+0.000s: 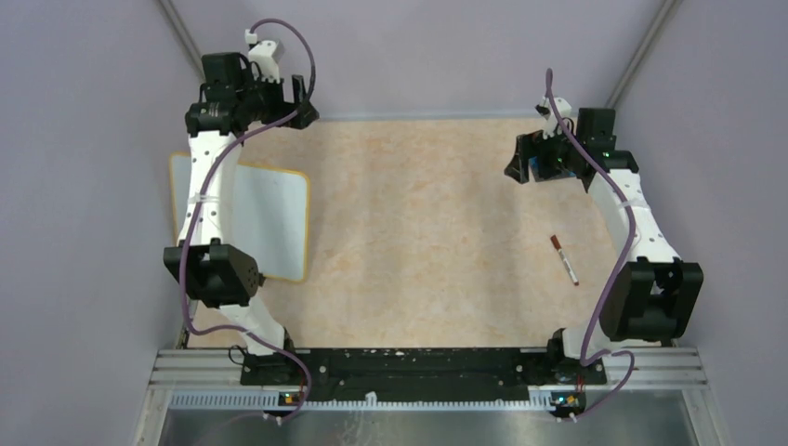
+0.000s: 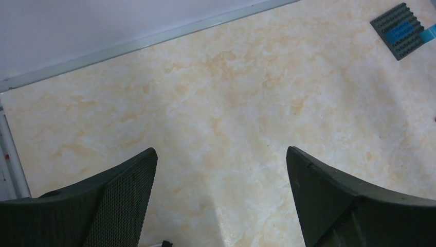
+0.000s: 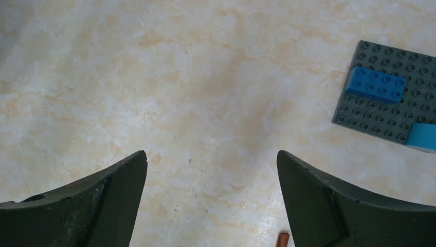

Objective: Write a sentence on the whiteboard
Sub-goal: Move the whiteboard to the center of the board.

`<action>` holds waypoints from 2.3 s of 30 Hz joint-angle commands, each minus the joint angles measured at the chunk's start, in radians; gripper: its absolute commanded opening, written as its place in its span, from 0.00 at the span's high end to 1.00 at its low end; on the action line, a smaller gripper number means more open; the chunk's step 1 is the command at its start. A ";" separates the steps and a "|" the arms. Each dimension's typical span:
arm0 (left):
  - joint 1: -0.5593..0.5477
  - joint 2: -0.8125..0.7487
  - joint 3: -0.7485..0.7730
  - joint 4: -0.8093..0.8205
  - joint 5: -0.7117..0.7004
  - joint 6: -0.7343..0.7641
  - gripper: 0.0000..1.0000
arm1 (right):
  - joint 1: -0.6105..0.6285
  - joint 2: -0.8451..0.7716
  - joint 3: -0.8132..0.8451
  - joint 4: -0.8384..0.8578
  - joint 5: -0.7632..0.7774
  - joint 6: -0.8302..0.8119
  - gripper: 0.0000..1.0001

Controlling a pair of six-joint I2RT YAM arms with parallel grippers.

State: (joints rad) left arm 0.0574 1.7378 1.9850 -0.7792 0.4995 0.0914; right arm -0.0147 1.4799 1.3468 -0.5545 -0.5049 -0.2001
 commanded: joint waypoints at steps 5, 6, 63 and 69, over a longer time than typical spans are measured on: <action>0.167 -0.119 -0.030 0.021 0.112 -0.057 0.01 | 0.009 -0.051 0.010 -0.018 -0.027 -0.049 0.08; 0.195 -0.146 -0.063 0.010 0.129 -0.033 0.01 | 0.009 -0.053 0.006 -0.019 -0.027 -0.057 0.08; 0.531 -0.431 -1.297 0.249 0.152 0.757 0.48 | 0.009 -0.018 -0.177 0.019 -0.010 -0.114 0.08; 0.403 -0.423 -1.299 0.298 0.134 0.662 0.48 | 0.009 -0.015 -0.180 0.023 -0.006 -0.121 0.08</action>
State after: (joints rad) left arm 0.5392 1.3174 0.7036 -0.5667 0.6094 0.8307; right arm -0.0147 1.4727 1.1694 -0.5644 -0.5144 -0.2974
